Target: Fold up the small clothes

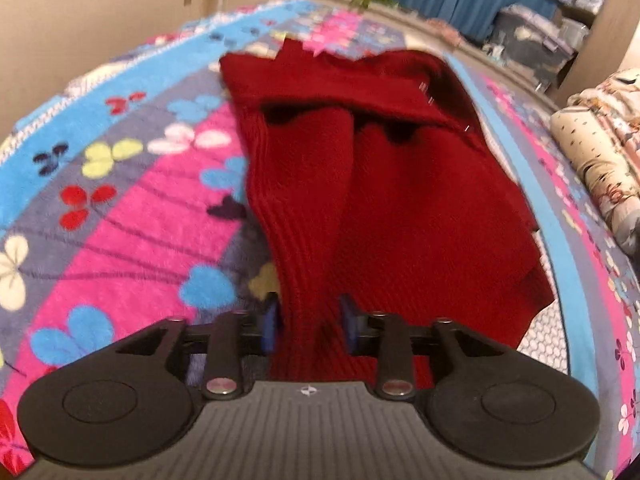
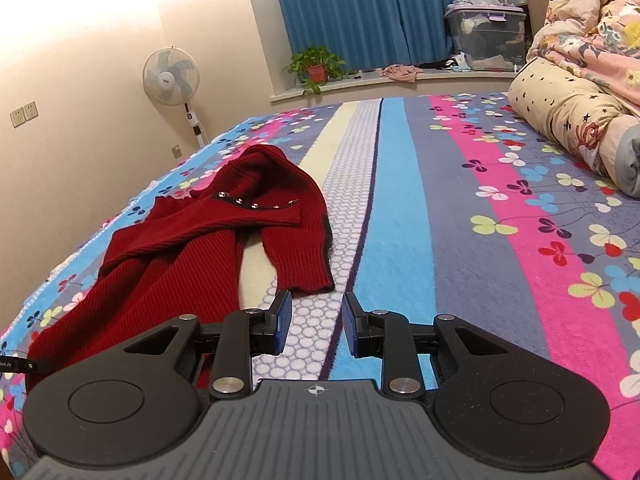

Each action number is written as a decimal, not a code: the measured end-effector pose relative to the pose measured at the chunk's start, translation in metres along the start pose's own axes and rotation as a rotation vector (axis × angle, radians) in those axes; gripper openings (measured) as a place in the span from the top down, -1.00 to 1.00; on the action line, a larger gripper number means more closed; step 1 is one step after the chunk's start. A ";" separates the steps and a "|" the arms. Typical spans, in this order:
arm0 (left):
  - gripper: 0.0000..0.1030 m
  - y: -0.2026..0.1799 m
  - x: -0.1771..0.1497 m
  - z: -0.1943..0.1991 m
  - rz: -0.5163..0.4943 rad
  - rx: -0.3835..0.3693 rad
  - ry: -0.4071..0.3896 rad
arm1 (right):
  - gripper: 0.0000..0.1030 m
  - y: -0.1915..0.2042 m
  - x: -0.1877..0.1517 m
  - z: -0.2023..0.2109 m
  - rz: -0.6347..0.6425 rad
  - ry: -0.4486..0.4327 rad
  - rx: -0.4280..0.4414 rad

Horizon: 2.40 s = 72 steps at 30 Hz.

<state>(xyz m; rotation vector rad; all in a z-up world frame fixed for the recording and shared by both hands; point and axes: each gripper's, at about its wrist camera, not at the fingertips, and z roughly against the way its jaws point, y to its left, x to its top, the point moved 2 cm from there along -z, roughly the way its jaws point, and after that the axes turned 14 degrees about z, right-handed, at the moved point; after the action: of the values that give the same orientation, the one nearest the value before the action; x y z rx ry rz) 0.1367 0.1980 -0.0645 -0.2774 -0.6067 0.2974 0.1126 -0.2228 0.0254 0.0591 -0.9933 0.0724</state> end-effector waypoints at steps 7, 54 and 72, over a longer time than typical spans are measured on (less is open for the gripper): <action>0.22 0.001 -0.007 -0.013 0.027 0.021 0.051 | 0.44 -0.018 0.001 -0.004 -0.032 0.001 -0.027; 0.79 0.010 -0.055 0.054 -0.231 -0.236 0.144 | 0.74 0.084 -0.036 0.051 0.657 0.262 0.231; -0.15 0.017 0.005 0.005 0.046 -0.141 0.120 | 0.19 -0.049 -0.062 -0.085 0.113 0.411 0.025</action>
<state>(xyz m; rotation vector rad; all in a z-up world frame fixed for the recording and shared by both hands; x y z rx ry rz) 0.1346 0.2162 -0.0640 -0.4420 -0.5037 0.2807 0.1540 -0.2663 -0.0741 0.0095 -0.5843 0.1924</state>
